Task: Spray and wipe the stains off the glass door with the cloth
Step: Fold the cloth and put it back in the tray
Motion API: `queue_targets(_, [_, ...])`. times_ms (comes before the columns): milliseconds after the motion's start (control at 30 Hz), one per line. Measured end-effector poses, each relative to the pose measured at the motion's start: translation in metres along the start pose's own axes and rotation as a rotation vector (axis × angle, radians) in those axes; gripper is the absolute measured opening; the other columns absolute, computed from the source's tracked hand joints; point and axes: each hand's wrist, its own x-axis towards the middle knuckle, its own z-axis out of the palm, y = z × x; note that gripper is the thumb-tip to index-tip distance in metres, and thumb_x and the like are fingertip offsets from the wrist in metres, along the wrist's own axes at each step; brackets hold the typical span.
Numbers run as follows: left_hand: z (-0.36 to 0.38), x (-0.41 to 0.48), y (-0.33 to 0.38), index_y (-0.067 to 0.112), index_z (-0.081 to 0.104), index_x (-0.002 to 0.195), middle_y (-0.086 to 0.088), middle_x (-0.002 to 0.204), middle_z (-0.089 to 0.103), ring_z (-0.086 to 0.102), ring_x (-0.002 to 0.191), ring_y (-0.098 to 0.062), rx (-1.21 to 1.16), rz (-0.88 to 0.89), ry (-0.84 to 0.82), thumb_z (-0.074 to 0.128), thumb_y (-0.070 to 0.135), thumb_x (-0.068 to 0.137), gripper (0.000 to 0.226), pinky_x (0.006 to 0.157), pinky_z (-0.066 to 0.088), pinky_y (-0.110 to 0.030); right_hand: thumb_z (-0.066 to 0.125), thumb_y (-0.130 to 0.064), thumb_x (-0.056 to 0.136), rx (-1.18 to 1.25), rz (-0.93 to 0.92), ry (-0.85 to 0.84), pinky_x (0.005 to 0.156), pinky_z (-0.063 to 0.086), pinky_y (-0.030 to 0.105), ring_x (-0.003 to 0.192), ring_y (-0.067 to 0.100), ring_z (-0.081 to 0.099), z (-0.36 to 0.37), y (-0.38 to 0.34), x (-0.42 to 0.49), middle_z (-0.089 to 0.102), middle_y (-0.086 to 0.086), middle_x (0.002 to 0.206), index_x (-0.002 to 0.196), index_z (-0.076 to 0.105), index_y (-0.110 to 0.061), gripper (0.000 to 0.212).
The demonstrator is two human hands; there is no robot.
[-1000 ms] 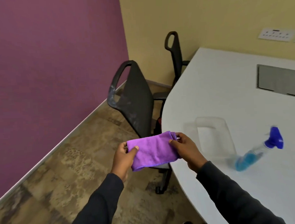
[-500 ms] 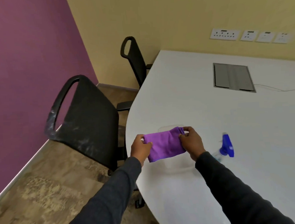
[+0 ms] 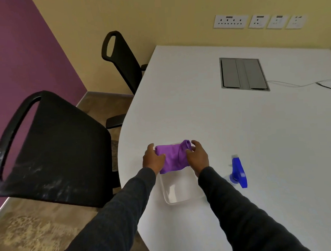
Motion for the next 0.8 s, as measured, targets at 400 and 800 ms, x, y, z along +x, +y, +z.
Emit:
queue_targets(400, [0.003,-0.026,-0.057,0.018,0.040,0.146,-0.011,0.146,0.045,0.052,0.128,-0.031,0.061,-0.075,-0.025,0.068,0.026,0.092,0.061,0.103,0.048,-0.040,0.057,-0.040,0.100,-0.034,-0.113,-0.050,0.087,0.054,0.020,0.107,0.011,0.065,-0.029,0.052,-0.075,0.068,-0.005,0.119,0.125,0.061,-0.019,0.033])
queue_targets(800, [0.023,-0.062,-0.079,0.017,0.034,0.149,-0.012,0.148,0.043,0.049,0.131,-0.031,0.074,-0.101,-0.124,0.066,0.025,0.093,0.065,0.106,0.045,-0.039,0.058,-0.071,0.084,-0.459,0.278,-0.142,0.082,0.059,0.034,0.092,0.022,0.069,-0.113,0.094,-0.110,0.072,0.005,0.101,0.112,0.067,-0.013,0.065])
